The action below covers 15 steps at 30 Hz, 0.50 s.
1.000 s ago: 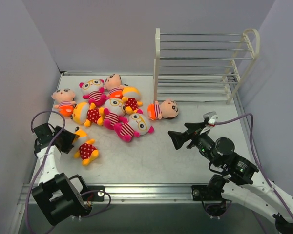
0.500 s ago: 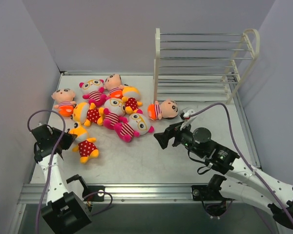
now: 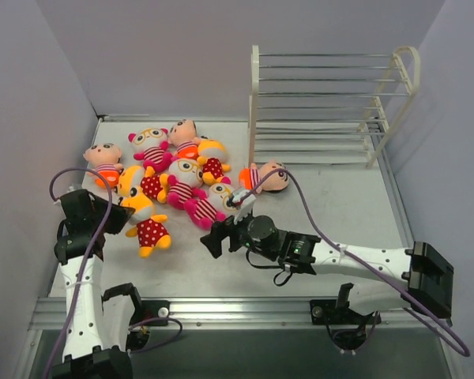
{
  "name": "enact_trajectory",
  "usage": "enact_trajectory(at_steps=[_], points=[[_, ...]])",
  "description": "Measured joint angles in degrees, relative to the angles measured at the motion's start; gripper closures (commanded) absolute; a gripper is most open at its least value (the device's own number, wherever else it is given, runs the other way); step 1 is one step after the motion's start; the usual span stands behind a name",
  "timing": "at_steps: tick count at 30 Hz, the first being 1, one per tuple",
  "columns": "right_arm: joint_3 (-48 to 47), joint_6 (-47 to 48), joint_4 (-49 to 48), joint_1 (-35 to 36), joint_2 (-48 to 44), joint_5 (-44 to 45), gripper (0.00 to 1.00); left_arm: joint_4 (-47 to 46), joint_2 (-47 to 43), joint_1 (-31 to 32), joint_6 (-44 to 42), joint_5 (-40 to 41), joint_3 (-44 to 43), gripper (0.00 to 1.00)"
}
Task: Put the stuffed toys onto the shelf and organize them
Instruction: Pass the stuffed toy from the left arm to the right
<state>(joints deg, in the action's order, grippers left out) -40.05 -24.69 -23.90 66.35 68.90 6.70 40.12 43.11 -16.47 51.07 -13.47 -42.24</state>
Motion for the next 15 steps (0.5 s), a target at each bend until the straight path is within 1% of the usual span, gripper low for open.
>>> enact_trajectory(at_steps=[6,15], points=[[-8.1,-0.4,-3.8,3.8,11.3,2.7,0.07,1.1,-0.8,1.4,1.1,1.9,-3.8,0.97],[-19.5,-0.1,-5.0,7.4,23.8,3.7,0.10,2.9,-2.2,2.7,1.9,3.5,-4.0,0.98]])
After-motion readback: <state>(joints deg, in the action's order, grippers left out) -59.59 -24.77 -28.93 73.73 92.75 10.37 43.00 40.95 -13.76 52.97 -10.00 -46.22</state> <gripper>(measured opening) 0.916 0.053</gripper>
